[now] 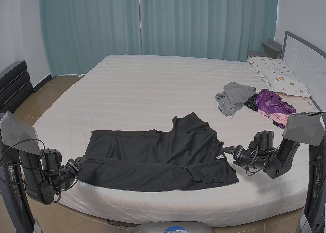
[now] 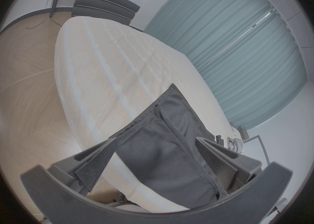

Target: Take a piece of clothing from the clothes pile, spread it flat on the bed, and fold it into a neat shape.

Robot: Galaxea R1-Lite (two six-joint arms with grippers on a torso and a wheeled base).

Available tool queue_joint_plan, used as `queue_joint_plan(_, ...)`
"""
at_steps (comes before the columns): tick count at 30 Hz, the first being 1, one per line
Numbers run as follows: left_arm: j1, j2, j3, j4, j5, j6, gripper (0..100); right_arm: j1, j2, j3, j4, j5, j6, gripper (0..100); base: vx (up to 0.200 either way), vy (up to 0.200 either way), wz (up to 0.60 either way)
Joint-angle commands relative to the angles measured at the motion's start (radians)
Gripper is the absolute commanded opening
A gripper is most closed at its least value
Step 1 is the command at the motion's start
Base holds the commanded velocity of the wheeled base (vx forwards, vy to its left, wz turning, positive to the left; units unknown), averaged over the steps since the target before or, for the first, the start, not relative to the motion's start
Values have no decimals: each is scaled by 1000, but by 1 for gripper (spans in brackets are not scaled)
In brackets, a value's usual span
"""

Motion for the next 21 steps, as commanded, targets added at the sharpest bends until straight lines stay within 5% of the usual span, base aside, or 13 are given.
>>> queue_joint_plan(1,3,-3,13,-8,0,0,100,-2,-30,21,0,5,7,100,200,0,0)
queue_joint_plan(17,14,-12,12,-12,1,-3,100,-4,-29,44,-7,4,27,100,13,0,0)
queue_joint_plan(21,23,-3,9,-11,1,-2,100,-4,-30,46,-7,4,28,100,0,200,0)
